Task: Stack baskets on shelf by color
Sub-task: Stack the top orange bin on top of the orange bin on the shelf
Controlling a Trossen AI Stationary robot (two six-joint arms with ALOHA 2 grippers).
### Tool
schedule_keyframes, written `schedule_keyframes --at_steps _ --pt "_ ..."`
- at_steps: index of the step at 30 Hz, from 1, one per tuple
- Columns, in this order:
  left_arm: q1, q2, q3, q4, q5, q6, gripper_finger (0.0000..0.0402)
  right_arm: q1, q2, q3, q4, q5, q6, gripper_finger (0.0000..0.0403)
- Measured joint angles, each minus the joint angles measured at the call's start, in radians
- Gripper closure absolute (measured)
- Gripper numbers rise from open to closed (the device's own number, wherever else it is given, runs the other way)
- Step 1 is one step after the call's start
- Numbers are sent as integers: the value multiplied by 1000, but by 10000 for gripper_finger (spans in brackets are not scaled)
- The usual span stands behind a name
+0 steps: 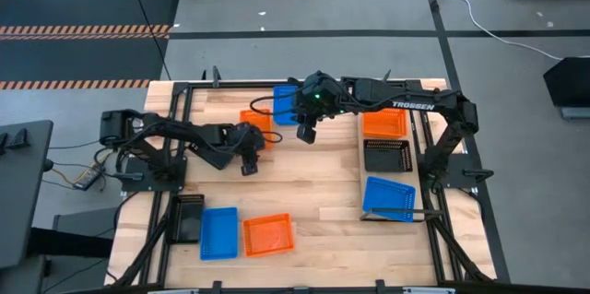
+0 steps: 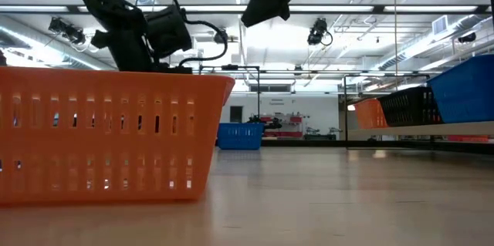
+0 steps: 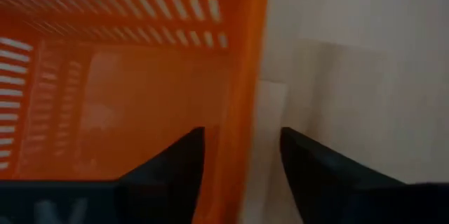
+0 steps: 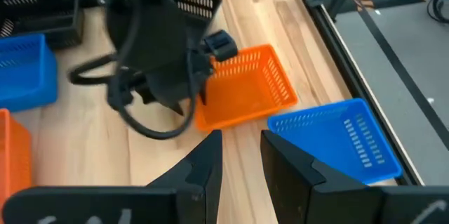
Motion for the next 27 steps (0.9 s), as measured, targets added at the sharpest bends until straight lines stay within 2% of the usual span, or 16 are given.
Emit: schedule_keyframes --at_steps 3,7,9,16,20,24,27 --pt "-18 -3 11 -7 1 3 266 0 0 0 -28 13 5 298" --pt "-49 -6 23 -19 24 79 364 0 0 0 -46 16 8 298" --pt "-63 -6 25 -17 38 124 389 1 0 0 -52 16 18 298" --pt "-120 -6 25 -13 47 288 396 3 0 0 -54 16 51 298" --pt "-158 -6 25 -14 107 389 396 7 0 0 -54 16 92 298" --pt "-201 -6 25 7 120 574 397 21 0 0 -57 12 92 298" --pt "-218 -6 25 87 94 758 397 27 -16 0 -92 2 92 298"
